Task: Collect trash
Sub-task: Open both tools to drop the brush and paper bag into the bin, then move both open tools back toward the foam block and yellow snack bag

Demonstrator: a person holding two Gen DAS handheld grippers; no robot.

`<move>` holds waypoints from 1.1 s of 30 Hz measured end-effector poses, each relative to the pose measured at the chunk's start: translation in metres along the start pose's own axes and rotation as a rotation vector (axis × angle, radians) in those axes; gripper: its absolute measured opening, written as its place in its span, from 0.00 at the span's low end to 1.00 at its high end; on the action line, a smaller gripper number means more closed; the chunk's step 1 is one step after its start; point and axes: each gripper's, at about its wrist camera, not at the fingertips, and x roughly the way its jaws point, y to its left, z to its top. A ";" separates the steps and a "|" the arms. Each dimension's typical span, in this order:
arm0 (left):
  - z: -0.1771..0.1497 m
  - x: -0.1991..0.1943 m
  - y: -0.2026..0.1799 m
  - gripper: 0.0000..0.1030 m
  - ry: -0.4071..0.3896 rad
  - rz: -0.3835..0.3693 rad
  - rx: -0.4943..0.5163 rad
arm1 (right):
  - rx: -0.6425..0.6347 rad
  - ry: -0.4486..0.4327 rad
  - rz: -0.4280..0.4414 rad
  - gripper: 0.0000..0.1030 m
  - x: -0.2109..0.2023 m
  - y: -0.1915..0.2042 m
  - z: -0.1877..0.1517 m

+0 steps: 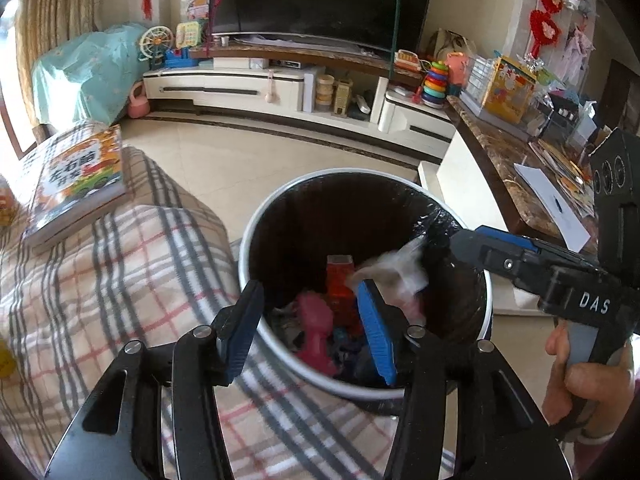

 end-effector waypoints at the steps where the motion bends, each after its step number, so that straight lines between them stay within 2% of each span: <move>1: -0.003 -0.003 0.002 0.48 -0.006 0.004 -0.004 | 0.003 -0.005 0.002 0.69 -0.001 0.001 -0.001; 5: -0.015 -0.017 0.014 0.49 -0.027 0.017 -0.040 | 0.017 -0.025 0.009 0.71 -0.008 0.003 -0.004; 7: -0.023 -0.024 0.022 0.53 -0.033 0.013 -0.074 | 0.030 -0.040 0.015 0.77 -0.013 0.006 -0.009; 12: -0.044 -0.042 0.038 0.71 -0.059 0.024 -0.158 | 0.061 -0.052 0.050 0.91 -0.021 0.016 -0.023; 16: -0.063 -0.055 0.051 0.75 -0.068 0.035 -0.210 | 0.091 -0.056 0.057 0.97 -0.026 0.023 -0.036; 20: -0.081 -0.068 0.062 0.79 -0.086 0.056 -0.260 | 0.126 -0.045 0.085 0.97 -0.028 0.030 -0.048; 26: -0.106 -0.086 0.078 0.80 -0.094 0.100 -0.308 | 0.051 -0.084 0.063 0.97 -0.033 0.058 -0.064; 33: -0.134 -0.109 0.099 0.81 -0.116 0.168 -0.348 | 0.023 -0.084 0.118 0.98 -0.029 0.086 -0.078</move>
